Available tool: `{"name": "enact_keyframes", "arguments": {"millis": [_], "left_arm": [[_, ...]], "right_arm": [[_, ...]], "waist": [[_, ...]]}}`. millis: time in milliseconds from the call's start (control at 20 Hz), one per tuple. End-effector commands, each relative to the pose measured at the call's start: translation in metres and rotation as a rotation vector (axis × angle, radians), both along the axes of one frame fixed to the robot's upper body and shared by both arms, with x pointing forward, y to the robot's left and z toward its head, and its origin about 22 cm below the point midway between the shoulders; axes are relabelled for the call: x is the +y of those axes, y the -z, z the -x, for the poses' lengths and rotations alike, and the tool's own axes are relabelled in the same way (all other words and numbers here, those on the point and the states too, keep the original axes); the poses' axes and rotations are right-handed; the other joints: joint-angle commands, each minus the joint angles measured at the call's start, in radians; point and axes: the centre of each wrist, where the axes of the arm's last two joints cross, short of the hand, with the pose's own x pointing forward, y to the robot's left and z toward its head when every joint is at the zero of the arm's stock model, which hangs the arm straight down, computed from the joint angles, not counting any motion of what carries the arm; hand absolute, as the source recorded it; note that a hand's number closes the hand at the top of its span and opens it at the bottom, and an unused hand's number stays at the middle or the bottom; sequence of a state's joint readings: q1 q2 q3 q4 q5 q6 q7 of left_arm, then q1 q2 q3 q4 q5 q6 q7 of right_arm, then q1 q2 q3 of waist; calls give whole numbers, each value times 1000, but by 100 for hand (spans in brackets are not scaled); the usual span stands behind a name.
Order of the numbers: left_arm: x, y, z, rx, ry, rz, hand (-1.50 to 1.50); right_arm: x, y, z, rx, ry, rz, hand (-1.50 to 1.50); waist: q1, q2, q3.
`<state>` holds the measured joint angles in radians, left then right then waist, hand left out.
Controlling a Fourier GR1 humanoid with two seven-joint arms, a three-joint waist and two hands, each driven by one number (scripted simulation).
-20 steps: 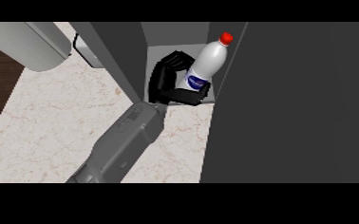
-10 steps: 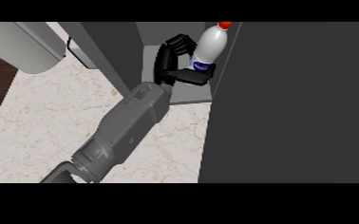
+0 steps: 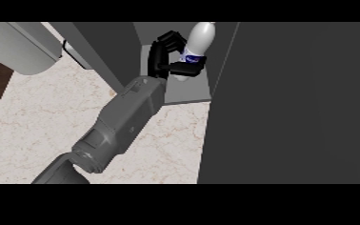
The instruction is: Pick up the bottled water, place it into the cabinet and close the cabinet
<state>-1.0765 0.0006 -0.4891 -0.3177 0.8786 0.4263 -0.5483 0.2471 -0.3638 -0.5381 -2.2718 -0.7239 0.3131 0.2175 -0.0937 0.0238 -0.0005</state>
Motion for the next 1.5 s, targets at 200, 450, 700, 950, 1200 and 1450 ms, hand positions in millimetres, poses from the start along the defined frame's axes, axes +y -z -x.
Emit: {"name": "enact_keyframes", "arguments": {"millis": [200, 450, 700, 950, 1200, 1450], "left_arm": [[18, 15, -2, 37, -98, -80, 150], [27, 24, -1, 15, -137, -38, 150], [29, 23, -2, 9, -150, 82, 150], [37, 31, -1, 3, -153, 81, 150], [43, 11, -14, -1, -179, 37, 150], [42, 17, -11, -25, -183, 43, -150]], "right_arm": [[-3, 1, -7, -7, -38, 1, -150], [1, -5, -4, -14, -48, -5, -150], [-12, 4, -5, -4, -28, -14, -150], [-7, 4, -9, -14, -27, -30, -150], [-9, 2, -6, -15, -46, 1, -150], [-6, 1, -11, -24, -56, -22, -150]], "waist": [[-29, 17, 0], [-19, 18, -2], [-27, 21, -1], [-27, 31, -2], [-50, 29, -1], [-41, 36, -2]]}}
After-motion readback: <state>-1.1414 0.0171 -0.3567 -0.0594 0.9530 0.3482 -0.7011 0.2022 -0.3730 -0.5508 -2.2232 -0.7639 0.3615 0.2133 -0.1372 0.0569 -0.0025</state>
